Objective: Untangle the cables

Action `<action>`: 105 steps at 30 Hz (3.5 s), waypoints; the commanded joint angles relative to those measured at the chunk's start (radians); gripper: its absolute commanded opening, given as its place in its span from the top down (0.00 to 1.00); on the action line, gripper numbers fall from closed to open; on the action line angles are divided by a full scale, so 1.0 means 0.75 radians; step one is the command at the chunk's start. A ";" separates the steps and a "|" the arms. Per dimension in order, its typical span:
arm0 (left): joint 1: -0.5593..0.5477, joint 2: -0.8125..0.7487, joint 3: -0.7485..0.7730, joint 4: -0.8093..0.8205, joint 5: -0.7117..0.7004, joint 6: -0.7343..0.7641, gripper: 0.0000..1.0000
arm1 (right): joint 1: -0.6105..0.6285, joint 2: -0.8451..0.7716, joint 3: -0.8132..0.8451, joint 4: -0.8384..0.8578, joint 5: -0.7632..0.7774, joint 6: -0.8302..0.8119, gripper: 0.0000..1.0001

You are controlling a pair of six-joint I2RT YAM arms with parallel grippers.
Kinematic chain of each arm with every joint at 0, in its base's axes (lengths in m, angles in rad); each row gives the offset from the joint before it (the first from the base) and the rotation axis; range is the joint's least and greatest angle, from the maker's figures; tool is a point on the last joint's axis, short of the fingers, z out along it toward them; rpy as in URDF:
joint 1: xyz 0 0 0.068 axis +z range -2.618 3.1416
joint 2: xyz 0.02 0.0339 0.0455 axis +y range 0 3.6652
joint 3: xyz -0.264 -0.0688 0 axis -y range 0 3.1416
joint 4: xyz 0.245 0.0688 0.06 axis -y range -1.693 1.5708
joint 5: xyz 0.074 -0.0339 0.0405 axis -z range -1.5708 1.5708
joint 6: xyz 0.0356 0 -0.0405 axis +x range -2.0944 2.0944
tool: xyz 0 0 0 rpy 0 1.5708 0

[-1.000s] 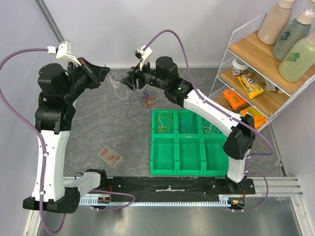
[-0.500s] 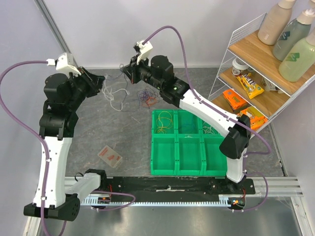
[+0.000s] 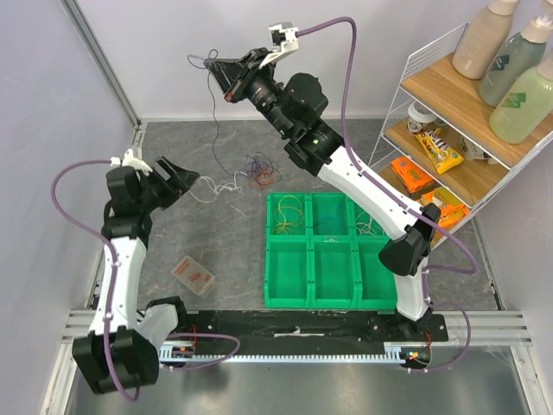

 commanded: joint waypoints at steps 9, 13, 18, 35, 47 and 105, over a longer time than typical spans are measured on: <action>-0.458 -0.140 -0.253 1.014 -0.147 0.087 0.05 | 0.000 -0.097 0.062 0.161 -0.009 0.171 1.00; -0.515 -0.013 -0.214 1.124 -0.138 0.120 0.05 | 0.002 -0.110 0.058 0.165 -0.021 0.194 1.00; -0.538 0.224 -0.118 1.098 -0.297 0.185 0.15 | 0.000 -0.150 0.060 0.167 -0.042 0.218 1.00; -0.440 1.099 0.370 1.084 -0.490 0.147 0.69 | 0.000 -0.277 0.305 0.245 -0.142 0.546 1.00; -0.233 1.234 0.493 0.939 -0.224 0.067 0.71 | 0.000 -0.488 0.297 0.278 -0.138 0.431 1.00; -0.153 0.020 0.009 0.513 0.633 -0.158 0.25 | 0.000 -1.210 -0.848 -0.426 -0.123 -0.148 1.00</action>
